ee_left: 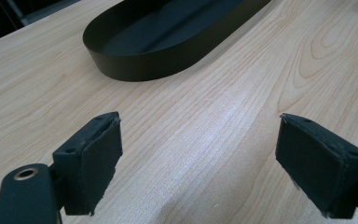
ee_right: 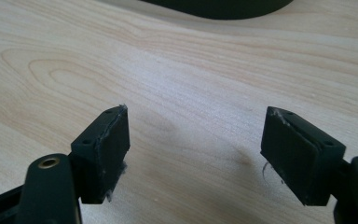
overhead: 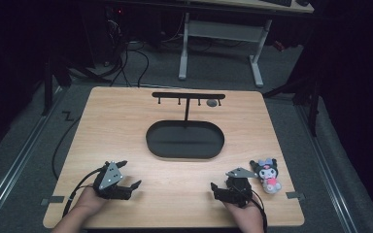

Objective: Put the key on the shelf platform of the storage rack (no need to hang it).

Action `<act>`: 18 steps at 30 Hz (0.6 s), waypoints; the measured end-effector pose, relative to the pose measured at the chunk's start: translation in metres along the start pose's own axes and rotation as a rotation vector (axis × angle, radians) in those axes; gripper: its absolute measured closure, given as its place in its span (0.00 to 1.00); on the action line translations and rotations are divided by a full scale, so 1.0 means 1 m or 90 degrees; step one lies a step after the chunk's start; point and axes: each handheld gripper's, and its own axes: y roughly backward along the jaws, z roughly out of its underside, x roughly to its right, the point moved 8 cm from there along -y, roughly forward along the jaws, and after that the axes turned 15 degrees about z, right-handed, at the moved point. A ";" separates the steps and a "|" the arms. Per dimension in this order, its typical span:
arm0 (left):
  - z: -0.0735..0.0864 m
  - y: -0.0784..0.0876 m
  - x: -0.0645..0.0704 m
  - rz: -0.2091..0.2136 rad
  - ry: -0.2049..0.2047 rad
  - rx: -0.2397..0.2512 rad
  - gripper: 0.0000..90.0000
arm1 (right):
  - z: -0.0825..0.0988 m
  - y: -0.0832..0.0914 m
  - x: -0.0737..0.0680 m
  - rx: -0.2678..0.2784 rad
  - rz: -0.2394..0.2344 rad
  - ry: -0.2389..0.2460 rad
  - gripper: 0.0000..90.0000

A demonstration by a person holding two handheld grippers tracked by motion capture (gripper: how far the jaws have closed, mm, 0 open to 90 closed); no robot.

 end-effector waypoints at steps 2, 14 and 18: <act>0.000 0.000 0.000 0.001 0.000 0.002 0.17 | 0.001 -0.001 0.000 -0.009 0.000 0.007 0.28; 0.000 0.000 0.001 0.002 -0.004 0.001 0.17 | -0.007 -0.001 0.004 -0.060 0.007 0.031 0.28; 0.000 0.000 0.001 0.001 -0.006 0.000 0.17 | -0.009 0.000 0.000 -0.071 0.005 0.049 0.27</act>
